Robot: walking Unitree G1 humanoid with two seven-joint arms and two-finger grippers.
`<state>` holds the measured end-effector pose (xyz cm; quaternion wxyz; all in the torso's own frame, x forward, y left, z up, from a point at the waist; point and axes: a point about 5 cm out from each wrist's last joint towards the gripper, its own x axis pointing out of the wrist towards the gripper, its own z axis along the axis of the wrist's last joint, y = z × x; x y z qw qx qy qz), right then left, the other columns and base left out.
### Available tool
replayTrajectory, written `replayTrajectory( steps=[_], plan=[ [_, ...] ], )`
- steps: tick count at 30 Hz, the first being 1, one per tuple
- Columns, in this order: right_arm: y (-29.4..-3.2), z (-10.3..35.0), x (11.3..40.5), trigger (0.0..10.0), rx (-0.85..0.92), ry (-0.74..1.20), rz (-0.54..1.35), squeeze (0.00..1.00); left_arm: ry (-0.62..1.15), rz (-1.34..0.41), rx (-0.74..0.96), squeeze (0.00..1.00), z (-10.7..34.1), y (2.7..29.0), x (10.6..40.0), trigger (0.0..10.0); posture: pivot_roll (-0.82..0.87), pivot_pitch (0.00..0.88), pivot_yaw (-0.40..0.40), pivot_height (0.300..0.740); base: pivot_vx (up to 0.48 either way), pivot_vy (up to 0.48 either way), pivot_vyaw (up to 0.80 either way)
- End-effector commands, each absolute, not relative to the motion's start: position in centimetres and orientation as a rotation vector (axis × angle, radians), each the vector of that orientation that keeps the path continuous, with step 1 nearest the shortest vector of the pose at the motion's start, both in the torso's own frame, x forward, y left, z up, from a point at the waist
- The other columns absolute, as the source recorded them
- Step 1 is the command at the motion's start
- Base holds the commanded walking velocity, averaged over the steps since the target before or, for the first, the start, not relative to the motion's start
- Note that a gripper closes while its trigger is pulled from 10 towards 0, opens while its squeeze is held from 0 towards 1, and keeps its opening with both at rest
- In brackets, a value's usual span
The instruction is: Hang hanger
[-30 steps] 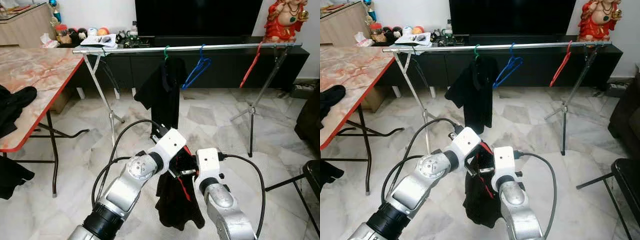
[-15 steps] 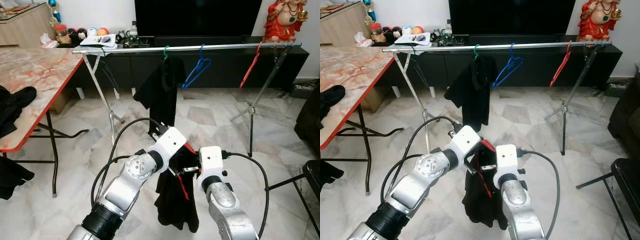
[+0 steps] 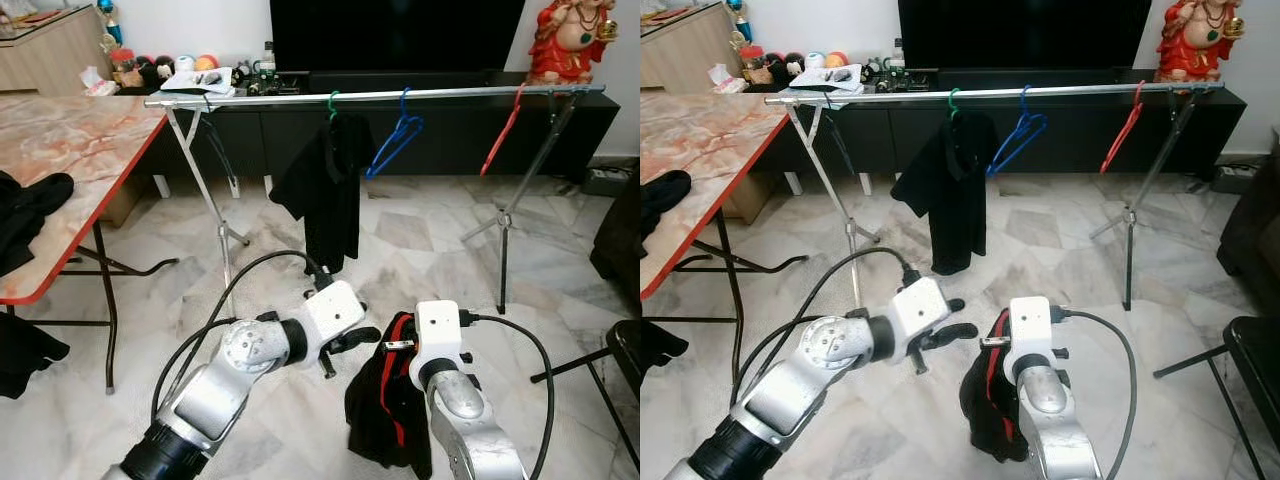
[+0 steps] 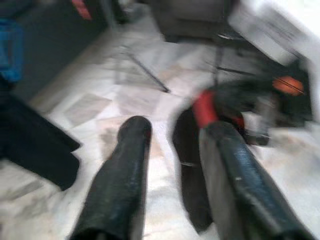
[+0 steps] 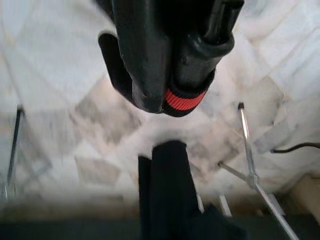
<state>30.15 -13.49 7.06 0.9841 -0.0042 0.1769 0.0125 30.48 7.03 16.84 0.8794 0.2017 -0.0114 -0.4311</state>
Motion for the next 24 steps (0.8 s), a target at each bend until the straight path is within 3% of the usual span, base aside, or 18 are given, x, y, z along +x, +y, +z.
replayTrajectory(
  steps=[1,3,4,5,6,10,16,19,21,23,24],
  plan=[
    [-14.8,5.6,29.8,0.0,0.082,0.409,-0.06,0.0,0.003,-0.748,0.359,1.0,16.5,9.3,31.7,9.8,0.13,0.09,0.038,0.74,0.0,0.0,0.0],
    [-15.8,3.9,29.1,0.0,0.226,0.48,-0.155,0.0,0.034,-0.615,0.305,1.0,15.7,11.1,32.5,10.0,0.13,0.09,0.038,0.74,0.0,0.0,0.0],
    [-16.6,2.6,28.5,0.0,0.318,0.532,-0.226,0.0,0.068,-0.529,0.272,0.53,14.8,12.4,32.9,10.0,0.13,0.09,0.038,0.74,0.0,0.0,0.0],
    [-17.1,1.7,28.0,0.0,0.38,0.567,-0.275,0.0,0.093,-0.472,0.25,0.53,14.1,13.3,33.0,10.0,0.13,0.09,0.038,0.74,0.0,0.0,0.0],
    [-18.0,0.0,26.8,0.0,0.44,0.626,-0.352,0.0,0.189,-0.372,0.229,0.0,11.4,15.3,32.8,10.0,0.13,0.093,0.041,0.74,0.0,0.0,0.0],
    [-18.8,-1.2,25.7,0.0,0.377,0.645,-0.4,0.0,0.369,-0.274,0.214,0.0,6.1,17.6,30.9,10.0,0.12,0.096,0.045,0.74,0.0,0.0,0.0],
    [-19.7,-1.4,25.4,0.0,0.483,0.587,-0.545,0.0,0.603,-0.182,0.185,0.0,-0.8,19.4,26.2,10.0,0.12,0.104,0.053,0.74,0.0,0.0,0.0],
    [-19.6,-1.6,25.5,0.0,0.497,0.597,-0.545,0.0,0.679,-0.157,0.177,0.0,-2.7,19.8,24.5,10.0,0.13,0.105,0.054,0.74,0.0,0.0,0.0],
    [-19.3,-1.6,25.6,0.0,0.486,0.592,-0.53,0.0,0.702,-0.067,0.064,0.0,-3.0,20.8,24.3,10.0,0.13,0.104,0.055,0.74,0.0,0.0,0.0],
    [-19.2,-1.5,25.8,0.0,0.468,0.583,-0.517,0.0,0.731,-0.055,0.097,0.0,-4.0,21.5,23.1,10.0,0.11,0.102,0.057,0.74,0.0,0.0,0.0],
    [-19.2,-1.3,25.9,4.7,0.448,0.569,-0.513,0.0,0.718,0.041,-0.026,0.0,-4.1,22.4,22.9,10.0,0.1,0.104,0.055,0.74,0.0,0.0,0.0]
  ],
)
